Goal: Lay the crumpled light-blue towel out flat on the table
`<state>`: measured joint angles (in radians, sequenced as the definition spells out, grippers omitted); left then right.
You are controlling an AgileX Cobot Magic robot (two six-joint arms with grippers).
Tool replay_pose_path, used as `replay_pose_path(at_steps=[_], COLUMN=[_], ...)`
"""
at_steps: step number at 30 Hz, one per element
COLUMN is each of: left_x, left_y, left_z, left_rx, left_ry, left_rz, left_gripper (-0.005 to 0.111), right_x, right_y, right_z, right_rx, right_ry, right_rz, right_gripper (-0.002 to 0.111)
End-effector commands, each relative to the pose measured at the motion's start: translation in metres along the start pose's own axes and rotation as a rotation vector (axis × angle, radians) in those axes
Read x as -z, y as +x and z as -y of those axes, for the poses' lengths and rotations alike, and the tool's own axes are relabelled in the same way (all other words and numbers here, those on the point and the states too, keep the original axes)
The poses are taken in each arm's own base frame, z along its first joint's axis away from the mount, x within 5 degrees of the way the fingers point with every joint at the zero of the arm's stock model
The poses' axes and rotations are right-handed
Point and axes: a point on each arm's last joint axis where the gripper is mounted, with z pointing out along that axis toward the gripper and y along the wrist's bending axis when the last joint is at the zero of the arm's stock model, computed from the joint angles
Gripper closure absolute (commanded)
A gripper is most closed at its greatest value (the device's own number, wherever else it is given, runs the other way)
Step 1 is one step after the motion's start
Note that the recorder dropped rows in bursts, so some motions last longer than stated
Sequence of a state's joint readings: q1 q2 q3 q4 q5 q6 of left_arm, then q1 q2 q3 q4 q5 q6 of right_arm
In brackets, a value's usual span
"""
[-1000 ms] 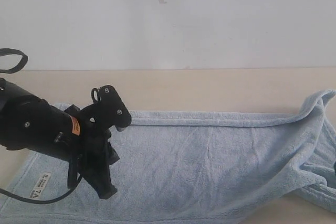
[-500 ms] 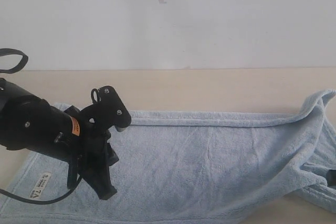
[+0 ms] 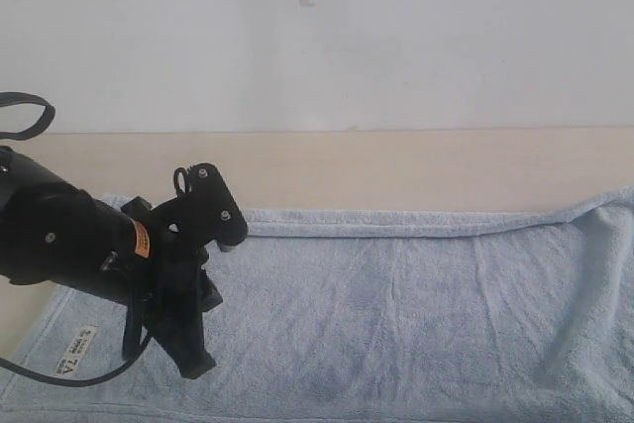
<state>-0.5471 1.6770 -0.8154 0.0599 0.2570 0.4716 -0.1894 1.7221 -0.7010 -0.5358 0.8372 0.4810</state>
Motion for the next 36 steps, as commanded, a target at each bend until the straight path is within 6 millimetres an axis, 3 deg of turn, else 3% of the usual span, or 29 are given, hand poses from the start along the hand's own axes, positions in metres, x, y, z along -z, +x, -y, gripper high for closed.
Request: replay_pose_path(at_steps=[1, 4, 9, 12, 15, 19, 21, 25, 30, 36], left_x=[0.000, 0.000, 0.000, 0.000, 0.002, 0.007, 0.011, 0.012, 0.001, -0.003], left_y=[-0.001, -0.003, -0.003, 0.001, 0.006, 0.018, 0.024, 0.046, 0.068, 0.065], left_z=[-0.003, -0.003, -0.003, 0.000, 0.006, 0.014, 0.014, 0.007, 0.006, 0.006], left_rx=[-0.005, -0.005, 0.011, 0.019, 0.083, 0.261, 0.349, 0.326, 0.268, 0.252], left_ry=[-0.009, -0.019, -0.016, 0.013, 0.073, 0.142, 0.134, 0.005, -0.102, -0.096], left_rz=[0.003, 0.022, 0.027, -0.020, -0.089, -0.251, -0.359, -0.503, -0.476, -0.402], left_gripper=[0.103, 0.103, 0.103, 0.103, 0.103, 0.103, 0.103, 0.103, 0.103, 0.103], right_x=[0.001, 0.009, 0.042, 0.066, 0.085, 0.088, 0.085, 0.081, 0.078, 0.081], right_y=[-0.002, -0.007, -0.009, -0.002, 0.013, 0.019, 0.018, 0.017, 0.025, 0.034], right_z=[0.008, 0.006, -0.015, -0.048, -0.085, -0.108, -0.109, -0.105, -0.112, -0.127], right_rx=[-0.063, -0.154, -0.088, 0.105, 0.414, 0.479, 0.441, 0.416, 0.493, 0.613], right_ry=[0.089, 0.010, -0.360, -0.676, -0.906, -0.794, -0.695, -0.611, -0.612, -0.602], right_rz=[0.027, 0.132, 0.309, 0.354, 0.378, 0.401, 0.398, 0.387, 0.320, 0.334], right_gripper=[0.108, 0.108, 0.108, 0.108, 0.108, 0.108, 0.108, 0.108, 0.108, 0.108])
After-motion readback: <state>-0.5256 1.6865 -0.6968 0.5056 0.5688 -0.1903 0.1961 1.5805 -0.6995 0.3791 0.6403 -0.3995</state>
